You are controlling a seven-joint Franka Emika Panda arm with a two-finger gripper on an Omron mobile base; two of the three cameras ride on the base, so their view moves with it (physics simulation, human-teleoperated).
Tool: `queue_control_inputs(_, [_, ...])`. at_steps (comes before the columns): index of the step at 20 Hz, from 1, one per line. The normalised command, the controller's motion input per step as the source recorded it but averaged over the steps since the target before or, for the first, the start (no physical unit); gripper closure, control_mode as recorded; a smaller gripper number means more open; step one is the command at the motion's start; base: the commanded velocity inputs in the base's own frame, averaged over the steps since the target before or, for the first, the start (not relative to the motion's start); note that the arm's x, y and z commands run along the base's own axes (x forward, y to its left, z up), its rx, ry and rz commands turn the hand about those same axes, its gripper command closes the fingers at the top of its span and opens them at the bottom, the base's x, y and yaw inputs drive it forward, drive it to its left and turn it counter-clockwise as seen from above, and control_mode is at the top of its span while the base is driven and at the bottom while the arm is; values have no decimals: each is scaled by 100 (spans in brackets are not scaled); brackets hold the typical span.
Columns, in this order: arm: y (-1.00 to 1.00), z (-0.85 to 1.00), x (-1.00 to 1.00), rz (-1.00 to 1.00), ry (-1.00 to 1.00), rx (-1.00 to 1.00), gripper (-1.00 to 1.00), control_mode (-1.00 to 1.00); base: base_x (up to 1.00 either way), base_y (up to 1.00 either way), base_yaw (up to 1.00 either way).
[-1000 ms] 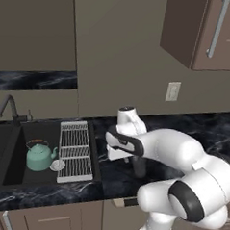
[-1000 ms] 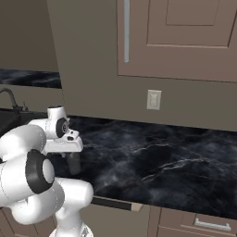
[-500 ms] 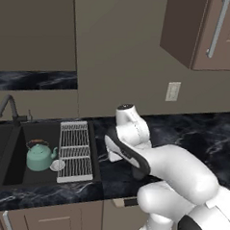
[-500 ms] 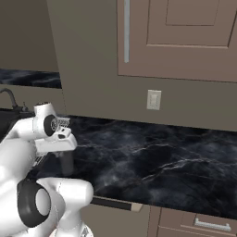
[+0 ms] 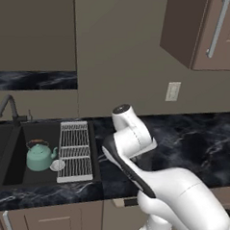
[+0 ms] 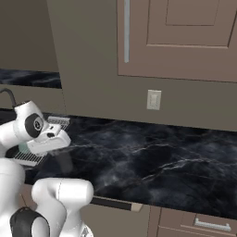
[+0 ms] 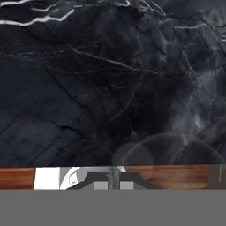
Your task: Place the glass cup in the left basin and the kettle in the right basin of the sink.
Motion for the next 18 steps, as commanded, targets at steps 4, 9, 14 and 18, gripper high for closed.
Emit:
queue_control_inputs(4, [-13, 41, -10, 1, -4, -12, 100, -100, 0, 0, 0])
queue_control_inputs(9, [-42, 11, -4, 4, -2, -1, 100, -100, 0, 0, 0])
queue_control_inputs(14, [-61, 0, -1, 5, 0, 4, 100, -100, 0, 0, 0])
queue_control_inputs(18, [-31, 0, 10, 1, 0, 1, 100, -100, 0, 0, 0])
